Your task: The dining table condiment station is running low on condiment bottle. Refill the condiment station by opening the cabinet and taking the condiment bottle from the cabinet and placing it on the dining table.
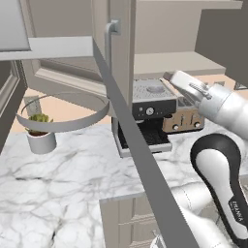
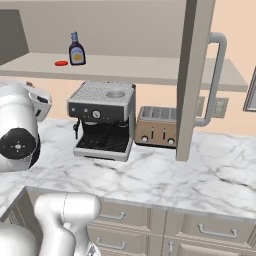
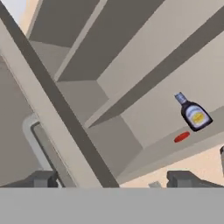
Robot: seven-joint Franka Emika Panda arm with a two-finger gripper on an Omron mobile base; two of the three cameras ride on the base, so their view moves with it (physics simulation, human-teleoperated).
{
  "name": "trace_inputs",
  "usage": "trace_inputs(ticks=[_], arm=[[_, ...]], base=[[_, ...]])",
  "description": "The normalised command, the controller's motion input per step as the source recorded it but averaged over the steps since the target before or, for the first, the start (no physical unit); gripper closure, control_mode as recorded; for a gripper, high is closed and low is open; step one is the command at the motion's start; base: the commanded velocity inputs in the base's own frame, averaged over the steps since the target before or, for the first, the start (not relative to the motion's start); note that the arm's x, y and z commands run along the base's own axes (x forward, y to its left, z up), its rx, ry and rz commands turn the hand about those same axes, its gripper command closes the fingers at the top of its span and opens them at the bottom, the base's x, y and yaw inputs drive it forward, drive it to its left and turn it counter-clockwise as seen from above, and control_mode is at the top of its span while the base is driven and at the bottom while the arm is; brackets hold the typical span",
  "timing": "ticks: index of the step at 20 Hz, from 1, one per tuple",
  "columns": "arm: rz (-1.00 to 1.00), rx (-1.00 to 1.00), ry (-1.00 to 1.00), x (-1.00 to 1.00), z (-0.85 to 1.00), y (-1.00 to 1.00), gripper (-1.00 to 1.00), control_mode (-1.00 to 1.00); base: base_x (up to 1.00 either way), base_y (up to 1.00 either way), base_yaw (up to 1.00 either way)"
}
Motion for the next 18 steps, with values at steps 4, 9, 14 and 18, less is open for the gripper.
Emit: trace_inputs(ticks=[4, 9, 14, 18], arm=[[0.22, 0.13, 0.28, 0.77, -0.28, 0.00, -1.00, -1.00], [0.20, 0.08, 0.32, 0.84, -0.33, 0.28, -1.00, -1.00], [0.22, 0.02, 0.33, 0.73, -0.30, 0.72, -1.00, -1.00], [0.28, 0.00, 0.25, 0.35, -0.16, 0.94, -1.00, -1.00]], base=[[0.00, 0.00, 0.00], [0.00, 0.00, 0.00], [0.00, 0.00, 0.00], [0.00, 0.00, 0.00]])
